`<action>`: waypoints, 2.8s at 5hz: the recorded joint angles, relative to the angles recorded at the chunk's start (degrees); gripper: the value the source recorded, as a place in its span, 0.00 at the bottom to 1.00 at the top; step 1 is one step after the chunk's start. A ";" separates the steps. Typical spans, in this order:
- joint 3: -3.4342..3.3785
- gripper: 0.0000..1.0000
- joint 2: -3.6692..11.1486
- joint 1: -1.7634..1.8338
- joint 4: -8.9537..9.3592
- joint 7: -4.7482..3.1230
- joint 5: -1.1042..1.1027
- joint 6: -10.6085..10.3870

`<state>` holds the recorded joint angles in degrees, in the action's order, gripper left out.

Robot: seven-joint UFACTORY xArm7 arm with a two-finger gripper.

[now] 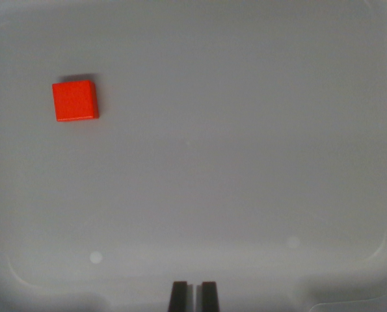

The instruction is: Reach red block

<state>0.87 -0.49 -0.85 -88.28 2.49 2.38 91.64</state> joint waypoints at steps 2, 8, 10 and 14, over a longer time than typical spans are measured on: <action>0.00 0.00 0.01 0.00 0.00 0.00 0.00 -0.01; -0.30 0.00 1.57 0.38 0.36 -0.13 -0.09 -2.09; -0.50 0.00 2.61 0.62 0.60 -0.22 -0.15 -3.46; -1.01 0.00 5.30 1.27 1.21 -0.45 -0.30 -7.03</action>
<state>-0.14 4.81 0.42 -87.07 2.04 2.08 84.61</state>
